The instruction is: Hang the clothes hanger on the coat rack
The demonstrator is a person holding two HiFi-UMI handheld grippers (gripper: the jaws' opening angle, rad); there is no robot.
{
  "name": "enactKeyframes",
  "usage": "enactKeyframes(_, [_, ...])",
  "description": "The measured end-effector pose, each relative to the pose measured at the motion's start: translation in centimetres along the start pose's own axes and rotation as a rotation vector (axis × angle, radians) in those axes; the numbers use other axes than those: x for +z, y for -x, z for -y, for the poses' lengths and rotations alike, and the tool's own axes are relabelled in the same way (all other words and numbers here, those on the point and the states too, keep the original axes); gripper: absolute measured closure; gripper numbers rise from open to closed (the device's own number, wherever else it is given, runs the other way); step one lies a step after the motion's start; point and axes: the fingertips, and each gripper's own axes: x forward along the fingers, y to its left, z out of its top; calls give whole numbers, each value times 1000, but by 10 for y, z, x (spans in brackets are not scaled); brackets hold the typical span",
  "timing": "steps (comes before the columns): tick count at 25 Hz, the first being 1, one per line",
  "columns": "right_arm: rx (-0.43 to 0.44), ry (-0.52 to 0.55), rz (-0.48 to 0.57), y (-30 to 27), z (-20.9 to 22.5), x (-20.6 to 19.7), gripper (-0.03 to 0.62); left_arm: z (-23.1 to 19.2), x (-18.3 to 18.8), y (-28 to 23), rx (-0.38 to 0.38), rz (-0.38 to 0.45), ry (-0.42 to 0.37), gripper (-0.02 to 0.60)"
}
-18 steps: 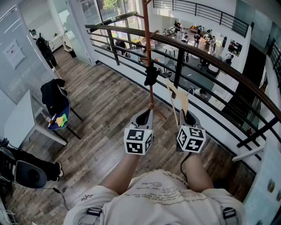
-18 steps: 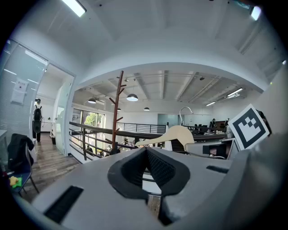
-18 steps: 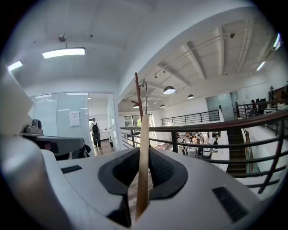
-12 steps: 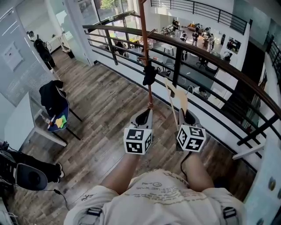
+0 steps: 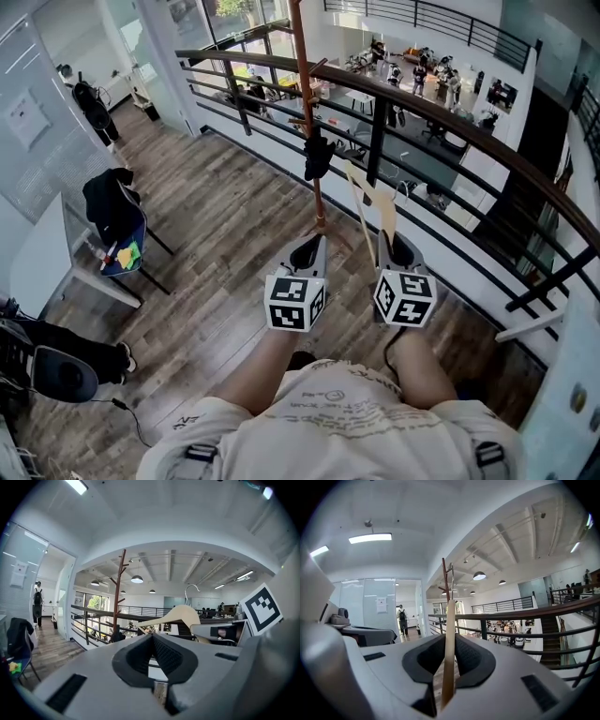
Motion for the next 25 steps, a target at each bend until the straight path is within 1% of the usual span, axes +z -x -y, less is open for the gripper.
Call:
enactKeyframes(4, [15, 3, -21, -4, 2, -9, 543, 10, -9, -3, -7, -15, -1, 578])
enactKeyframes(8, [29, 7, -32, -5, 2, -13, 543, 15, -8, -7, -13, -18, 1, 578])
enactKeyframes(13, [14, 1, -38, -13, 12, -14, 543, 19, -10, -16, -25, -25, -14, 578])
enactKeyframes(17, [12, 7, -29, -22, 13, -11, 543, 9, -9, -27, -21, -24, -15, 578])
enactKeyframes(22, [23, -6, -47, -37, 14, -14, 543, -1, -5, -43, -22, -18, -11, 578])
enactKeyframes(25, [24, 4, -47, -48, 18, -13, 543, -5, -7, -55, -24, -17, -4, 578])
